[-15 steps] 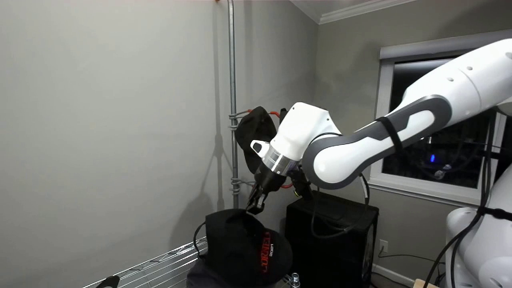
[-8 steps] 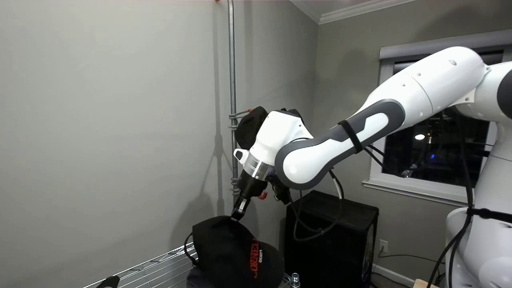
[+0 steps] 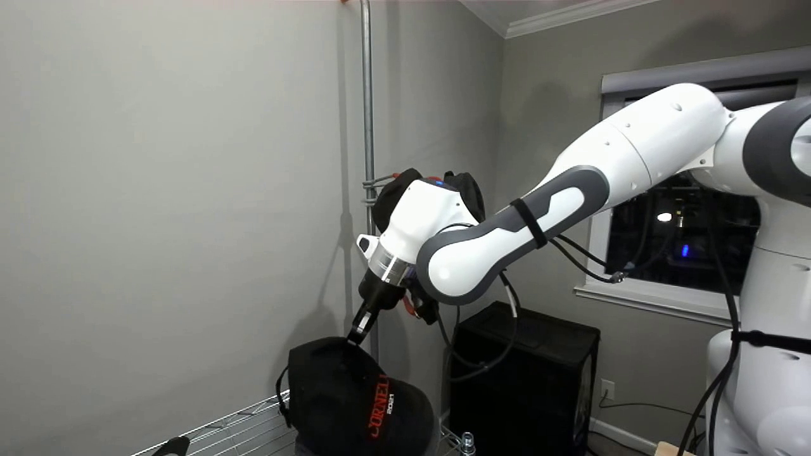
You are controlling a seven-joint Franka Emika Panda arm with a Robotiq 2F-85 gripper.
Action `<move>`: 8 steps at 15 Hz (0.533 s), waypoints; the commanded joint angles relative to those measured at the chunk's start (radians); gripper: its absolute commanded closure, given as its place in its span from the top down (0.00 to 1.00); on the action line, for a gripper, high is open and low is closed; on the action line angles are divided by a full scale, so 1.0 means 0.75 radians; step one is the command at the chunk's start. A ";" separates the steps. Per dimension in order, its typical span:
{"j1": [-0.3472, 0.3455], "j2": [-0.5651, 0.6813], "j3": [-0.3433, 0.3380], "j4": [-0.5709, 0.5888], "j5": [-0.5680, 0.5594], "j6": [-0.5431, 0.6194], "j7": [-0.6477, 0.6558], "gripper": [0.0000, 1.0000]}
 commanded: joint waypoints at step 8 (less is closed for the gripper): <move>-0.058 0.033 -0.036 0.030 -0.188 0.007 0.132 0.73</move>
